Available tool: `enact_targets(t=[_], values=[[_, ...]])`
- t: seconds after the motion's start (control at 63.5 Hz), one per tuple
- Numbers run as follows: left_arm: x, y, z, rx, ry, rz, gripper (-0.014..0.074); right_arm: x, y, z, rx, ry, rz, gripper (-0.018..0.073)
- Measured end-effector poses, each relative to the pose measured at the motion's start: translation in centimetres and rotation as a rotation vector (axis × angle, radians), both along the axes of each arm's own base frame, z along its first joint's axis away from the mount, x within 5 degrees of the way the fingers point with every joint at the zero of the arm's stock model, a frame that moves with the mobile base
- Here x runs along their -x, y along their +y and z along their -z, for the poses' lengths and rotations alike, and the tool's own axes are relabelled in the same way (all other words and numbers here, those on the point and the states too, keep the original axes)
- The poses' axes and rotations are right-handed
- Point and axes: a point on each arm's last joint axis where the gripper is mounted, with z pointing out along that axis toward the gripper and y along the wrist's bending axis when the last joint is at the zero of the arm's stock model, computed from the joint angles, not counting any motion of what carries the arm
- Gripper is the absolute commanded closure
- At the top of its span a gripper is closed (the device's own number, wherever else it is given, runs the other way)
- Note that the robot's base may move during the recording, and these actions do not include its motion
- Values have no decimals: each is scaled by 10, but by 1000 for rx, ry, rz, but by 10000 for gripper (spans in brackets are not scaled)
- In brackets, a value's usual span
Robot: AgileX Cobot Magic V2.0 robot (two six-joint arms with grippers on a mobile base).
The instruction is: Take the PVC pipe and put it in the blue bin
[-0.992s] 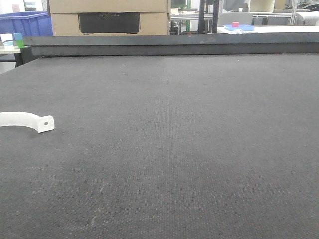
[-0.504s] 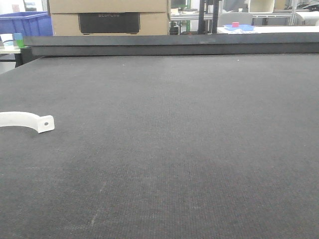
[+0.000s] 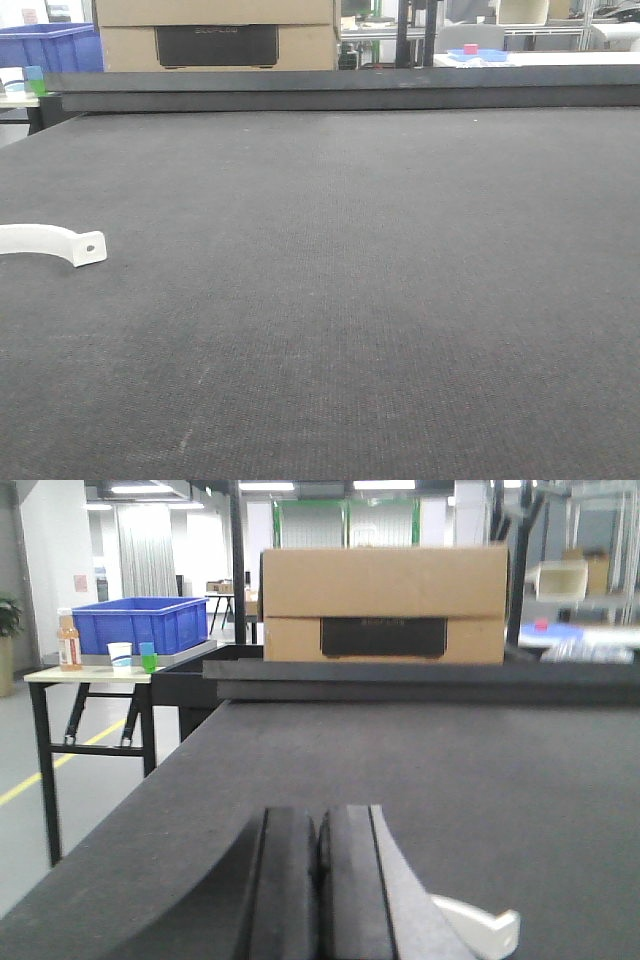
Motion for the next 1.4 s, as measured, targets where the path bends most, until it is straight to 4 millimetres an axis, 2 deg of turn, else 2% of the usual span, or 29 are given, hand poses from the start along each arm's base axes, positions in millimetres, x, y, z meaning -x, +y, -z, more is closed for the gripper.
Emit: enact_targets(t=[0.11,0.173,0.268,0.362,0.551,0.63,0.74,0.851,0.914,1.103,1.213,1.402], values=[[0,1,-2,112,-28,6,707,2,0,-10,15,-69,4,727],[1,1,-7,130,-38,10,707,5,1,-25,19,-86,2,727],[5,0,-26,142,-62,21,707,12,3,-52,22,-96,-5,727],[7,-1,-52,120,-66,28,707,15,4,-80,27,-78,-10,727],[-10,-2,-103,24,112,26,707,-6,1,-109,-20,142,-25,727],[-25,-1,-124,7,229,27,707,-20,-2,-111,-49,276,-32,727],[-51,-1,-142,2,421,34,707,-44,-6,-109,-101,511,-44,727],[-82,0,-145,10,650,44,707,-68,-11,-102,-151,733,-55,727],[-100,0,-140,15,765,49,707,-80,-13,-97,-177,843,-61,727],[-147,1,-101,46,1048,63,707,-111,-19,-72,-229,1055,-66,727],[-161,-1,-81,88,1161,80,707,-119,-20,-60,-271,1130,-78,727],[-173,-4,-59,134,1304,99,707,-126,-17,-48,-350,1228,-105,727]])
